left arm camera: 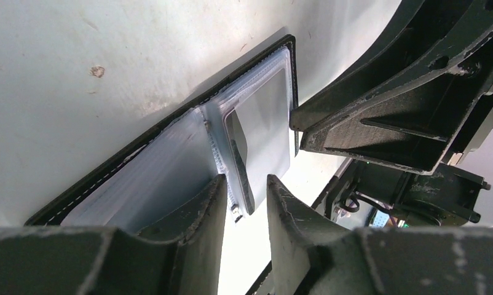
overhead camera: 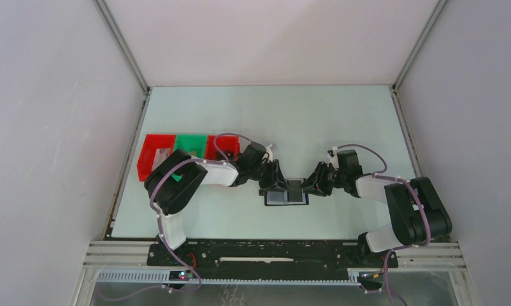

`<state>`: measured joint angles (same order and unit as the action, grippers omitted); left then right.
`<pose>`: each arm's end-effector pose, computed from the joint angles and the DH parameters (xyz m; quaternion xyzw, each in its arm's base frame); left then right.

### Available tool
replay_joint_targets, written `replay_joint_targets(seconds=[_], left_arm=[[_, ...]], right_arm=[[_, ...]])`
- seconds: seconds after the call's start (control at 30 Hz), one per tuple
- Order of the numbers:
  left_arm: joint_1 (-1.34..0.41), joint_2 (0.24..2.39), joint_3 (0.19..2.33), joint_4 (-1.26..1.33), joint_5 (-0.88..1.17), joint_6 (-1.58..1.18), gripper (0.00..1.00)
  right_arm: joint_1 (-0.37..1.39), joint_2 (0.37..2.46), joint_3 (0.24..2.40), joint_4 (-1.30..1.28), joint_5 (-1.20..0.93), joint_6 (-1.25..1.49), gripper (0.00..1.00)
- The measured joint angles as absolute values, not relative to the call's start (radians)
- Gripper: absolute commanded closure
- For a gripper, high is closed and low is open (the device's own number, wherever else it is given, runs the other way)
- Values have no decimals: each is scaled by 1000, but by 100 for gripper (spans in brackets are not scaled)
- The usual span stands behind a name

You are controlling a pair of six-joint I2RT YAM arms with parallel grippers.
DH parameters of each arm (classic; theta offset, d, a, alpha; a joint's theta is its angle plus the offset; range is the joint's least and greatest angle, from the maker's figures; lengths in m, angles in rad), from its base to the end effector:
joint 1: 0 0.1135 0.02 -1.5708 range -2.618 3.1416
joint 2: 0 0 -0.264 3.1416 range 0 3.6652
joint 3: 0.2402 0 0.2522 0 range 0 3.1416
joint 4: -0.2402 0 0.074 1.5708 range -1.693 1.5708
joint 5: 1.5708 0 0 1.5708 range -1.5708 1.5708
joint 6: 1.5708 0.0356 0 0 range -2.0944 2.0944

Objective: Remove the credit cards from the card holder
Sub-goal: Remove the credit card from the card holder.

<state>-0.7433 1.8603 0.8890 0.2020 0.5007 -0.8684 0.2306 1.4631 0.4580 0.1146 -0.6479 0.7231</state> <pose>0.2525 -0.2553 0.1249 0.0407 0.8964 -0.4306 0.0972 0.2268 0.0753 0.1217 0.1149 0.8926 0.4118 0.1433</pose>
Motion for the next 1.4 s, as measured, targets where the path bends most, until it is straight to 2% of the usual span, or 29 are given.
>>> replay_joint_targets(seconds=[0.63, 1.07, 1.4], left_arm=[[-739, 1897, 878, 283, 533, -874, 68], [-730, 1897, 859, 320, 546, -874, 64], [-727, 1897, 859, 319, 555, -873, 64]], right_arm=[[272, 1493, 451, 174, -725, 725, 62], [208, 1422, 447, 129, -715, 695, 62], [216, 1465, 447, 116, -708, 682, 62]])
